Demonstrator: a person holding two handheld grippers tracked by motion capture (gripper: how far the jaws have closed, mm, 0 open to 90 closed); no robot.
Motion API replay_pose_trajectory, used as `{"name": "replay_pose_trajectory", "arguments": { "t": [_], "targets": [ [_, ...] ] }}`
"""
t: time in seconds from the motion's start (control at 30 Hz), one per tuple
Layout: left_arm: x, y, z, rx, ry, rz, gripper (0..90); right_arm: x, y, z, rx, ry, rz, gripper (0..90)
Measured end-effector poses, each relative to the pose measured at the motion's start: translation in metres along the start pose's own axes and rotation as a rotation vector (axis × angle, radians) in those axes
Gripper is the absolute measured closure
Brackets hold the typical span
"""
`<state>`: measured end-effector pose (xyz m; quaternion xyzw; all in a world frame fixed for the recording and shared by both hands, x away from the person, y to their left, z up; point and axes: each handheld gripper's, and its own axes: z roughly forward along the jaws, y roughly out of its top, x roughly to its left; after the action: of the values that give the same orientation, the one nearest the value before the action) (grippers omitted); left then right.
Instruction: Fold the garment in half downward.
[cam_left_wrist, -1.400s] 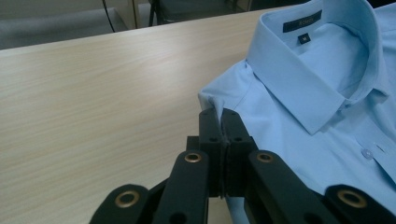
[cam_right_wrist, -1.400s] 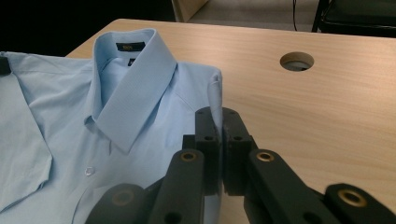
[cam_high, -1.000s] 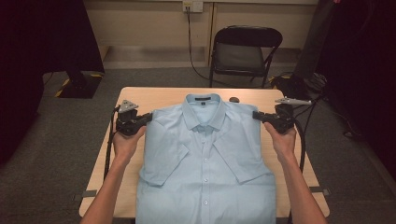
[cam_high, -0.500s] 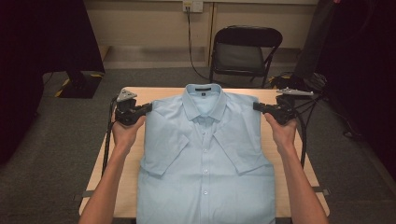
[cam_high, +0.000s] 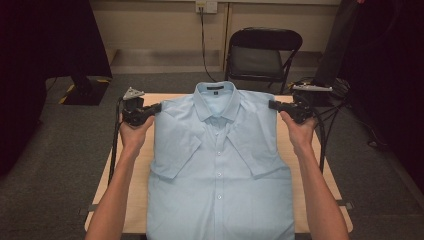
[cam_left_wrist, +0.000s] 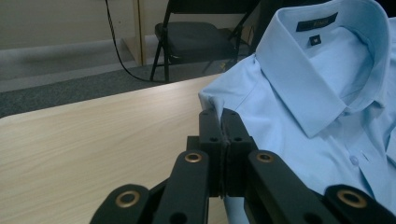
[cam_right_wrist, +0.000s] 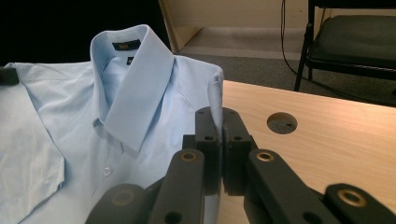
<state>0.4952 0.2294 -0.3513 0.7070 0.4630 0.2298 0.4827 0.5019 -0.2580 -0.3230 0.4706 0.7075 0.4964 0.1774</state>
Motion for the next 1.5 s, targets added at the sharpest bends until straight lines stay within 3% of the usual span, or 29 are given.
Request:
{"name": "replay_pose_trajectory", "arguments": {
  "t": [0.27,0.47,0.6,0.7,0.87,1.03,1.13,1.23,1.4,1.5],
  "targets": [
    [0.002,0.016,0.006,-0.026,-0.023,-0.016,89.7,-0.002,0.009,0.006,-0.013,0.002,0.024,87.5],
    [0.005,0.026,0.012,-0.033,-0.03,-0.026,89.7,-0.008,0.019,0.004,-0.018,-0.027,0.03,87.5],
    [0.006,0.034,0.016,-0.026,-0.023,-0.016,89.7,-0.011,0.025,0.008,-0.02,-0.029,0.032,87.6],
    [0.01,0.042,0.015,-0.037,-0.023,-0.008,89.7,-0.014,0.027,0.016,-0.023,-0.024,0.063,87.6],
    [0.023,0.048,0.013,-0.053,-0.02,-0.046,89.7,-0.013,0.033,0.025,-0.019,-0.022,0.051,87.6],
    [0.026,0.063,0.011,-0.058,0.001,-0.031,89.7,-0.011,0.051,0.026,-0.029,-0.031,0.044,87.6],
    [0.026,0.065,0.008,-0.072,-0.007,-0.046,89.7,-0.008,0.061,0.022,-0.051,-0.026,0.043,87.6],
    [0.023,0.059,0.006,-0.052,-0.004,-0.025,89.7,-0.008,0.056,0.021,-0.047,-0.02,0.035,87.6],
    [0.01,0.05,0.003,-0.036,-0.004,-0.001,89.7,-0.013,0.033,0.021,-0.04,0.001,0.053,87.6],
    [0.004,0.045,0.0,-0.034,-0.018,-0.001,89.7,-0.012,0.023,0.018,-0.032,-0.002,0.048,87.6]
  ]
}}
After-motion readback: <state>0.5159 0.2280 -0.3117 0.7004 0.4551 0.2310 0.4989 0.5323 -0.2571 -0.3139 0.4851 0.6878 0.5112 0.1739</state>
